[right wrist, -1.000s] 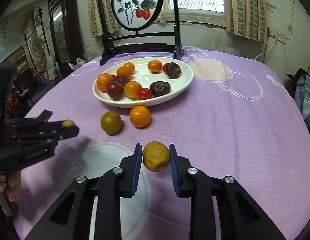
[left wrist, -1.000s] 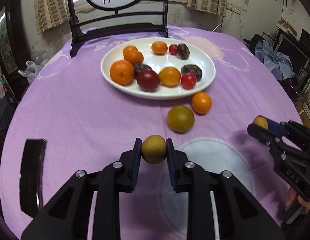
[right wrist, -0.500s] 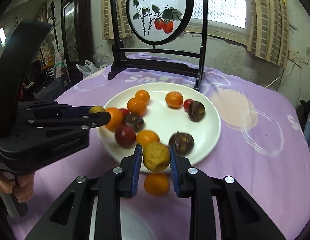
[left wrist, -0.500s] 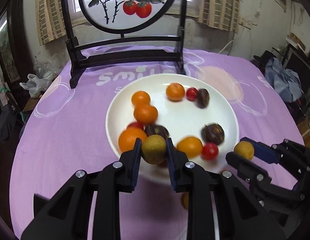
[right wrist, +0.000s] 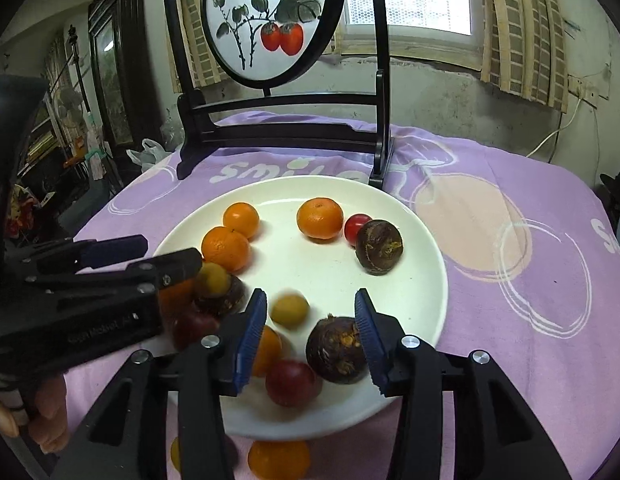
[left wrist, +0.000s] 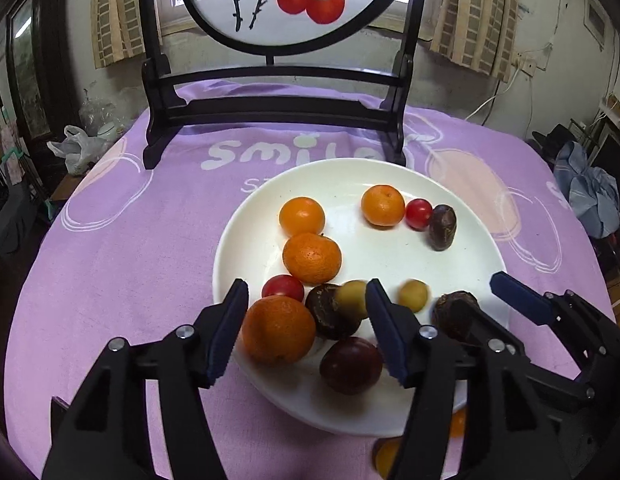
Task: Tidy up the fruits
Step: 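Release both small yellow fruits on the plate with the left and right tools, then grasp the orange tomato with the right tool while the left tool grasps the greenish tomato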
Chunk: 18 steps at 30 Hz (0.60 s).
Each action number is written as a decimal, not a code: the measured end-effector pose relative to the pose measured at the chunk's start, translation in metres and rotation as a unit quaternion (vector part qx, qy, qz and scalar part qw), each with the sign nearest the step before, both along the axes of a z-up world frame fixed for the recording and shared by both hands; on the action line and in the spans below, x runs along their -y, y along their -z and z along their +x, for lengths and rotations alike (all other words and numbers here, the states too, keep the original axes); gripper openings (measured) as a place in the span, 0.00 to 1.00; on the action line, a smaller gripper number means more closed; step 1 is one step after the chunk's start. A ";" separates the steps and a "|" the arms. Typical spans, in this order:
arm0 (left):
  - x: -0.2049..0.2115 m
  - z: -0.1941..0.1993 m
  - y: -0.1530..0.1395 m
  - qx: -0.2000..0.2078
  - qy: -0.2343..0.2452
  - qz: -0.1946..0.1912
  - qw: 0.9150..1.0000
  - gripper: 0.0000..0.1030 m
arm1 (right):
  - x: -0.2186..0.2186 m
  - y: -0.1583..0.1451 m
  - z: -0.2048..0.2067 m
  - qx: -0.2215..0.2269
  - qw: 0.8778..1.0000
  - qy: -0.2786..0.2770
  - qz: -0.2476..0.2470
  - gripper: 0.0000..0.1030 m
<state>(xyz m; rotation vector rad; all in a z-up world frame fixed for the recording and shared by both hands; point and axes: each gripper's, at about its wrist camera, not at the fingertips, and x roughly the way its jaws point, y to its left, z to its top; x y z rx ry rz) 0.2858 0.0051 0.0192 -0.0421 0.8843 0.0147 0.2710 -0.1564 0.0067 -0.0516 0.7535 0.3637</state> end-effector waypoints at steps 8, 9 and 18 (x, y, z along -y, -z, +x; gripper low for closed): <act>-0.008 -0.043 -0.013 0.013 -0.016 -0.016 1.000 0.71 | 0.025 -0.005 -0.041 -0.007 1.000 -0.003 -0.002 0.51; -0.006 -0.051 -0.013 0.016 -0.014 -0.009 1.000 0.71 | 0.027 -0.004 -0.050 -0.009 1.000 -0.004 -0.005 0.51; 0.002 -0.117 -0.005 0.018 -0.009 -0.003 1.000 0.78 | 0.036 0.010 -0.106 -0.029 0.999 -0.010 -0.020 0.51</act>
